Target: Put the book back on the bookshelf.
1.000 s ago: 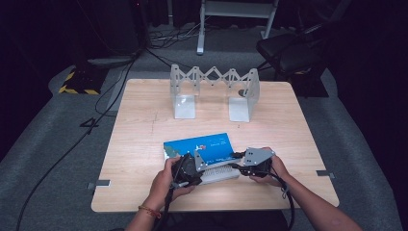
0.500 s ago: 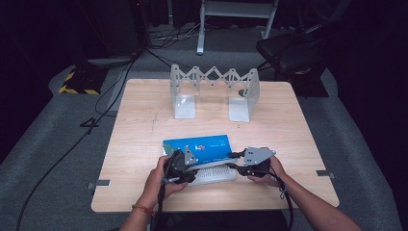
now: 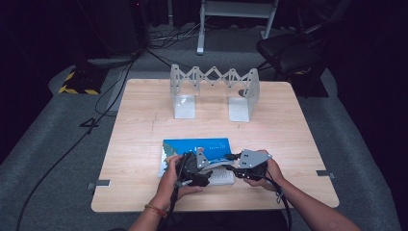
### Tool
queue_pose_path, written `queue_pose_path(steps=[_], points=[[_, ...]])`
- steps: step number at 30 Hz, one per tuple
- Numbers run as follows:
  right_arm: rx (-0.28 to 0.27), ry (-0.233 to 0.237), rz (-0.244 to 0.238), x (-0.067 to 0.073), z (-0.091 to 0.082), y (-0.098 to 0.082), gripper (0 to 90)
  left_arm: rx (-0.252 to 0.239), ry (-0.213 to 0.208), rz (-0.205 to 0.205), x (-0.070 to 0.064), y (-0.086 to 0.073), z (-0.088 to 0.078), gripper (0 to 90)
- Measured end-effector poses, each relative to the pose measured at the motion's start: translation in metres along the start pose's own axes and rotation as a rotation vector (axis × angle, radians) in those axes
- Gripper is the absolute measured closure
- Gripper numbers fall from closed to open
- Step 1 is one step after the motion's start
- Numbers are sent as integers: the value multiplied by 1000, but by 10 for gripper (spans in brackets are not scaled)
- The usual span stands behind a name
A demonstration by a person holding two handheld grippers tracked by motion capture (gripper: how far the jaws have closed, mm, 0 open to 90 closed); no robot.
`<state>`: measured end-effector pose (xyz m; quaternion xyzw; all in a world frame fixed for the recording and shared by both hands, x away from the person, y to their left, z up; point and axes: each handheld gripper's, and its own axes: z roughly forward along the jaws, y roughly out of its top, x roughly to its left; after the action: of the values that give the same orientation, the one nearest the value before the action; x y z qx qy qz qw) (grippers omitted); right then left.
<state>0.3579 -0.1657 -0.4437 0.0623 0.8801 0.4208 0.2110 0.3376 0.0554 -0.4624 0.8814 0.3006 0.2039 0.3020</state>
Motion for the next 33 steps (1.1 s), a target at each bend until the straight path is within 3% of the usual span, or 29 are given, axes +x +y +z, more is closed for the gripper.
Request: queue_pose_path(steps=[1,2,4,6,7,8,10,12,15,16,18,20,24,25,29,30,33], points=[[0,0,0,0,0,0,656,0,0,0,0,0,0,362],[3,9,13,0,1,-1,656,16,54,3,-3,1,0,410],[3,9,15,0,0,-1,656,11,63,-2,-2,1,0,496],[-2,5,13,1,0,0,649,7,52,-12,1,0,-3,514],[-2,5,13,1,0,0,649,6,51,-2,1,0,-3,514],[-8,3,25,0,0,0,629,4,64,19,-1,1,-4,582],[-7,5,23,-1,0,0,611,2,107,76,-8,2,-4,619],[-31,17,63,-5,0,-1,540,-27,97,68,-4,0,-7,667],[-101,-7,160,-20,-8,-5,457,-99,67,5,6,-4,-12,722],[-102,-5,183,-27,-11,-8,435,-113,50,-20,10,-4,-14,736],[-99,-29,221,-38,-15,-19,410,-141,36,-30,14,-6,-19,737],[-56,-71,256,-51,-16,-35,378,-164,26,-44,17,-9,-22,740],[59,-43,323,-68,-6,-56,343,-221,14,-68,24,-11,-31,746],[94,-33,320,-70,-1,-61,331,-236,14,-77,25,-12,-32,747],[149,26,321,-68,17,-71,312,-311,-31,-122,35,-17,-40,745],[151,51,317,-67,20,-71,306,-321,-34,-121,35,-17,-42,745],[166,56,302,-64,27,-70,305,-326,-38,-112,35,-15,-42,746]])
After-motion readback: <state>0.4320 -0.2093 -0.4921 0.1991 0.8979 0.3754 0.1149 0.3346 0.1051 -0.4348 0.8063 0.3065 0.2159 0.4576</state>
